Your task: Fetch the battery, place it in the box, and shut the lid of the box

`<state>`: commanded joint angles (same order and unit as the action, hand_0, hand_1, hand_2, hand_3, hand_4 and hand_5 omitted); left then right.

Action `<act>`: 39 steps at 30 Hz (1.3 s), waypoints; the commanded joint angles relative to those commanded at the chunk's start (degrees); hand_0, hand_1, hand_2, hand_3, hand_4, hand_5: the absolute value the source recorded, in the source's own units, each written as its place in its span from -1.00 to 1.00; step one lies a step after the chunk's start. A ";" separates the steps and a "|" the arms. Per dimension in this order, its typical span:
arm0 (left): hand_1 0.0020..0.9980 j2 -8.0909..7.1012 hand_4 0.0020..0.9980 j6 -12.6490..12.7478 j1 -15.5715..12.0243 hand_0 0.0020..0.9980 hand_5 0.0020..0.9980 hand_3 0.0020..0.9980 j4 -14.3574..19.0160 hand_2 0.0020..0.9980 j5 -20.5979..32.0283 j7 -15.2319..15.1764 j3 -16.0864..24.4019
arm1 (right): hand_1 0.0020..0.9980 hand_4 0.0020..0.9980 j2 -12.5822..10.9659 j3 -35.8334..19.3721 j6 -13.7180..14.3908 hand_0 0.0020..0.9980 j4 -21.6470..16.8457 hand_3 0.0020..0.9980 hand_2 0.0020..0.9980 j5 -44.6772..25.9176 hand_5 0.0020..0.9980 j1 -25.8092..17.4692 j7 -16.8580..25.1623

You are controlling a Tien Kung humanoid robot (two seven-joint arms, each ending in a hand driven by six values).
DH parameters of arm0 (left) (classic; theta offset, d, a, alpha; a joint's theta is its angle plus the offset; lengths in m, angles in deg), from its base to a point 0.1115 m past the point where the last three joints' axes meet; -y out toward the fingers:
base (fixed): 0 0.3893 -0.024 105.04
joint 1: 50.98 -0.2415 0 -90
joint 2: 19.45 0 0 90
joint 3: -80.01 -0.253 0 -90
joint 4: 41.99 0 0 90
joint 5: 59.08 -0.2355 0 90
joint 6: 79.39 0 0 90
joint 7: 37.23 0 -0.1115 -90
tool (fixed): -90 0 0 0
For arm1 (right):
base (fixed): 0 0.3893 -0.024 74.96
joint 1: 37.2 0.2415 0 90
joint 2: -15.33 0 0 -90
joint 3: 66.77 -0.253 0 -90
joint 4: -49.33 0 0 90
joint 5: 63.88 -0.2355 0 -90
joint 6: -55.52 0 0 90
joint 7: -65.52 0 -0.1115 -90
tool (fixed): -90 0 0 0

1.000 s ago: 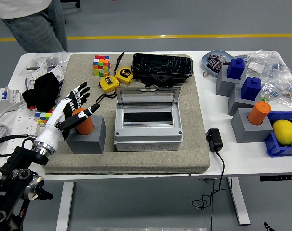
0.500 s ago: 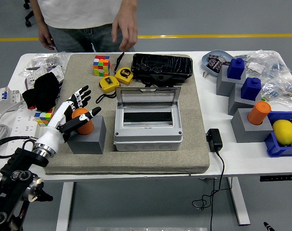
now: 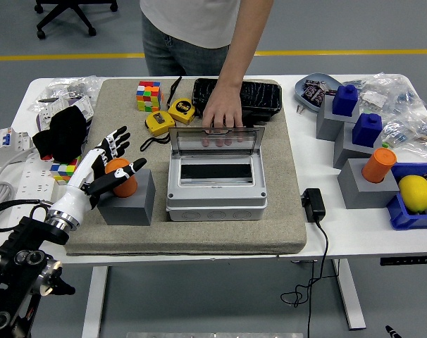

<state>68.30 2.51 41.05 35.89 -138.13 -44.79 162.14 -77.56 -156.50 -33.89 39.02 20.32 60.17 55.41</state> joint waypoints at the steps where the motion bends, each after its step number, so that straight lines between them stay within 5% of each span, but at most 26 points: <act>1: 1.00 -0.01 1.00 0.00 0.01 0.87 -0.67 0.92 0.01 1.00 -0.01 0.01 -0.05 | 0.53 1.00 0.00 -0.03 0.01 0.63 0.00 0.60 0.54 0.00 1.00 0.01 -0.01; 20: 0.85 0.20 1.00 1.30 0.13 0.71 -0.87 0.80 -0.45 0.85 -0.08 -0.40 -1.20 | 0.52 1.00 0.07 -0.34 0.04 0.63 0.00 0.60 0.54 -0.04 1.00 0.07 0.07; 25: 0.85 0.34 1.00 2.82 0.25 0.71 -0.87 0.80 -0.80 0.85 0.19 -0.89 -1.39 | 0.52 1.00 0.05 -0.44 0.04 0.63 0.00 0.60 0.54 0.04 1.00 0.04 0.03; 26: 0.72 0.37 1.00 3.07 0.27 0.57 -0.99 0.72 -0.85 0.66 0.25 -0.98 -1.47 | 0.52 1.00 0.03 -0.42 0.04 0.63 0.00 0.60 0.54 0.03 1.00 0.05 0.03; 39: 0.58 0.36 1.00 8.02 0.24 0.45 -1.00 0.53 -1.14 0.46 0.41 -3.13 -3.97 | 0.52 1.00 0.08 -0.53 0.05 0.63 0.00 0.60 0.54 0.01 1.00 0.08 0.12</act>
<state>68.65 10.53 41.29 34.75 -137.73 -47.91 158.18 -77.48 -157.03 -33.85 39.02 20.33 60.26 55.53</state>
